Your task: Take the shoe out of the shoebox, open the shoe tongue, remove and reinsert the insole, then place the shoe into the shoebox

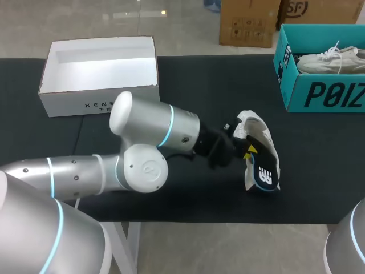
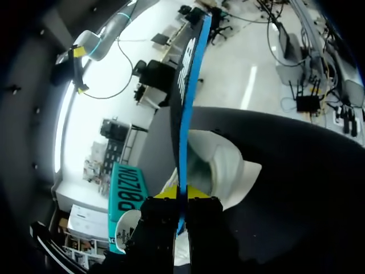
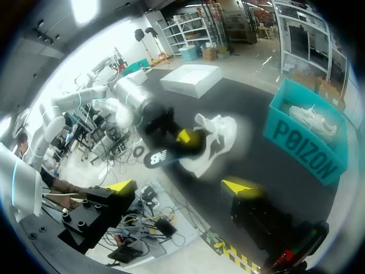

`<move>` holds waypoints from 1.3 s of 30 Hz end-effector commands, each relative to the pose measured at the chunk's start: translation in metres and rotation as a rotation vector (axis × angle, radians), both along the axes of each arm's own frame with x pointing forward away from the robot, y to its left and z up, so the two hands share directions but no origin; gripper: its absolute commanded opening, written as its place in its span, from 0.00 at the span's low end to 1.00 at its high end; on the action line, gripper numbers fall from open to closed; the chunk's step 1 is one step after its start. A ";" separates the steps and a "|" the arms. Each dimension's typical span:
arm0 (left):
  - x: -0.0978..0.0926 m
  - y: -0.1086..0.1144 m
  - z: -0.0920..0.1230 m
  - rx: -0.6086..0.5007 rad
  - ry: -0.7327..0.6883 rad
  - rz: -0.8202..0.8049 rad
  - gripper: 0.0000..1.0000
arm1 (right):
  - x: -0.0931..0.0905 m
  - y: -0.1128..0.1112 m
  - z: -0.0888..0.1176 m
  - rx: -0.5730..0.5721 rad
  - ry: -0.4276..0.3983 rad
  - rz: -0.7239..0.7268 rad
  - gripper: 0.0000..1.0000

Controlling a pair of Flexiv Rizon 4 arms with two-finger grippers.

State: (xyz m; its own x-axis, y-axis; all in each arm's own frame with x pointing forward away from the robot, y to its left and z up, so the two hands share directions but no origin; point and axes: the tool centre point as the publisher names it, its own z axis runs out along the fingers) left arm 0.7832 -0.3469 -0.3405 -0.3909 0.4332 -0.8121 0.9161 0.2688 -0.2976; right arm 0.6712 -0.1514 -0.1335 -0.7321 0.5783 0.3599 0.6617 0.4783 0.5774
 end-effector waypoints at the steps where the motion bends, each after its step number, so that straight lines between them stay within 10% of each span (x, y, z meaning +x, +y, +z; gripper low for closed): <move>1: 0.014 -0.002 -0.004 0.016 -0.005 -0.008 0.00 | 0.001 0.000 0.000 -0.002 0.003 0.000 1.00; 14: 0.036 -0.035 -0.016 -0.002 0.019 -0.072 0.00 | 0.001 0.000 0.000 -0.002 0.003 0.000 1.00; 15: 0.034 -0.037 -0.014 -0.002 0.021 -0.074 0.29 | 0.001 0.000 0.000 -0.002 0.003 0.000 1.00; 16: 0.032 -0.039 -0.012 -0.002 0.023 -0.076 0.83 | 0.001 0.000 0.000 -0.002 0.003 0.000 1.00; 17: 0.030 -0.039 -0.010 -0.002 0.024 -0.079 1.00 | 0.001 0.000 0.000 -0.002 0.003 0.000 1.00; 24: 0.007 -0.033 0.002 0.005 0.039 -0.086 0.98 | 0.001 0.000 0.000 -0.002 0.003 0.000 1.00; 30: -0.010 -0.024 0.006 0.004 0.061 -0.069 0.54 | 0.001 0.000 0.000 -0.002 0.003 0.000 1.00; 39: -0.016 -0.009 0.014 0.007 0.056 -0.035 0.57 | 0.001 0.000 0.000 -0.002 0.003 0.000 1.00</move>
